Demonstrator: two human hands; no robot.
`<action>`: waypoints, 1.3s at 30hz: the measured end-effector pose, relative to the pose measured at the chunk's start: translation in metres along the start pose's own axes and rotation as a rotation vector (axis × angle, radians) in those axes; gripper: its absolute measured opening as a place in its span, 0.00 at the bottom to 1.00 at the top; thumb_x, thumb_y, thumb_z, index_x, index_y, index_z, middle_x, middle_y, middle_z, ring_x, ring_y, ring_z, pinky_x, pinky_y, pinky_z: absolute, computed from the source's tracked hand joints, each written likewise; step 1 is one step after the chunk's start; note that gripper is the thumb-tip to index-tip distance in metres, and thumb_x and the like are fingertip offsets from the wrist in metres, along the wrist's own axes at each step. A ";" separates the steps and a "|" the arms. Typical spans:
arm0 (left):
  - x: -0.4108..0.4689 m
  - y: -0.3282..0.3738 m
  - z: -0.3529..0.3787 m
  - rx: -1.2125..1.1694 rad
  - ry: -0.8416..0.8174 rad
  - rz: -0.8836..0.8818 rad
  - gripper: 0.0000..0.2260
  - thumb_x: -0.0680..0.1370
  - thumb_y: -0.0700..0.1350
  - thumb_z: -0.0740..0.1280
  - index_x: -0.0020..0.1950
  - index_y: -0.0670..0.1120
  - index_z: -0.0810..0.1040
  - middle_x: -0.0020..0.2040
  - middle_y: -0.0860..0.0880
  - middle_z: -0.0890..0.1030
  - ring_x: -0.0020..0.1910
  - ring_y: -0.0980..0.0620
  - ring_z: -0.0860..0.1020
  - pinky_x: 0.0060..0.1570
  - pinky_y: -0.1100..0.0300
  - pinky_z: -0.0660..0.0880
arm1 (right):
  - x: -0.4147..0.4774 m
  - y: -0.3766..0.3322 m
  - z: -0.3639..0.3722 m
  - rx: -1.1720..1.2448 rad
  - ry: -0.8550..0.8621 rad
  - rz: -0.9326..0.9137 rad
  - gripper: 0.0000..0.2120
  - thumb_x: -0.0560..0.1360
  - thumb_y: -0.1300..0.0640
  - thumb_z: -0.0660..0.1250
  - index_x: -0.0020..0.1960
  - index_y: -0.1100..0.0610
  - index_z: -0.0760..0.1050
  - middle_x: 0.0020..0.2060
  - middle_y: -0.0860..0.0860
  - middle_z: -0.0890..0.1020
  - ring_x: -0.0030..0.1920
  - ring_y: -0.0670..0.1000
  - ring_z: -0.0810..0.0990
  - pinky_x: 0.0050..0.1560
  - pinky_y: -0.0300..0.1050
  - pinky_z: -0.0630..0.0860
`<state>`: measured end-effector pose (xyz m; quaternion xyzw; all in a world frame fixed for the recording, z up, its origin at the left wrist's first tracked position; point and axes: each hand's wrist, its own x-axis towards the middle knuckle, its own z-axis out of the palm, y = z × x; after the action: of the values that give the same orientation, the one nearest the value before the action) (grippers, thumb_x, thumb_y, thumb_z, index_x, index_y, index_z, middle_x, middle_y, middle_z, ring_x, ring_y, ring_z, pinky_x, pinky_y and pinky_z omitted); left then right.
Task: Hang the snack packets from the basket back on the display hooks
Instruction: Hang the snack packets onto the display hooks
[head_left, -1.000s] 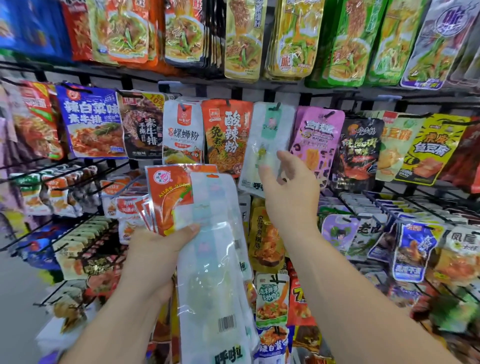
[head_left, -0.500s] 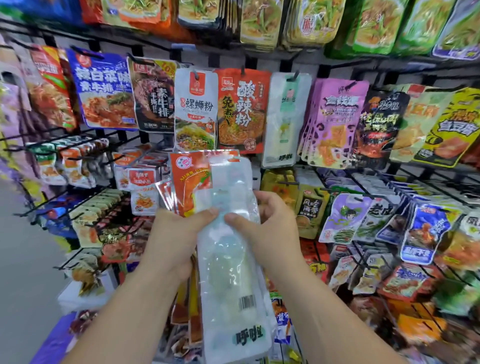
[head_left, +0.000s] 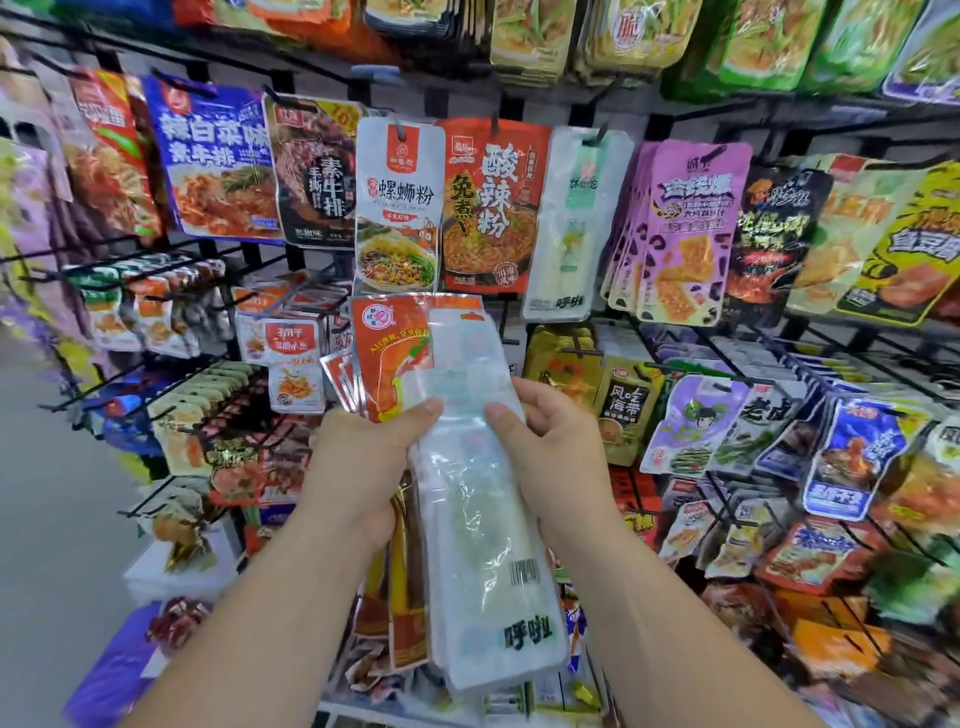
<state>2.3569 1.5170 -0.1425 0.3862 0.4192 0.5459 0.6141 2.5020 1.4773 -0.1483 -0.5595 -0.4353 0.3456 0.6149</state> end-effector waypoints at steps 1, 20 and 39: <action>-0.001 -0.001 0.001 0.003 0.014 0.003 0.03 0.76 0.36 0.76 0.48 0.41 0.86 0.44 0.43 0.88 0.45 0.41 0.88 0.47 0.50 0.83 | -0.001 0.001 0.000 -0.015 0.030 -0.017 0.10 0.79 0.59 0.73 0.59 0.51 0.80 0.45 0.49 0.88 0.45 0.53 0.88 0.48 0.56 0.85; 0.001 -0.003 0.001 -0.013 0.002 0.006 0.05 0.76 0.36 0.75 0.51 0.39 0.85 0.43 0.45 0.88 0.39 0.48 0.87 0.34 0.58 0.82 | 0.006 0.005 -0.018 -0.033 0.071 -0.016 0.09 0.73 0.62 0.79 0.47 0.56 0.79 0.39 0.55 0.86 0.39 0.57 0.86 0.42 0.58 0.84; 0.008 -0.014 0.004 0.135 0.175 0.217 0.10 0.76 0.39 0.77 0.40 0.42 0.78 0.34 0.50 0.79 0.32 0.51 0.77 0.43 0.56 0.76 | 0.000 -0.015 -0.029 -0.667 0.281 -0.449 0.14 0.79 0.56 0.70 0.39 0.52 0.67 0.28 0.45 0.71 0.29 0.45 0.70 0.30 0.38 0.63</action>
<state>2.3656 1.5236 -0.1551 0.4208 0.4627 0.6111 0.4852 2.5277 1.4639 -0.1331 -0.6607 -0.5462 -0.0361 0.5137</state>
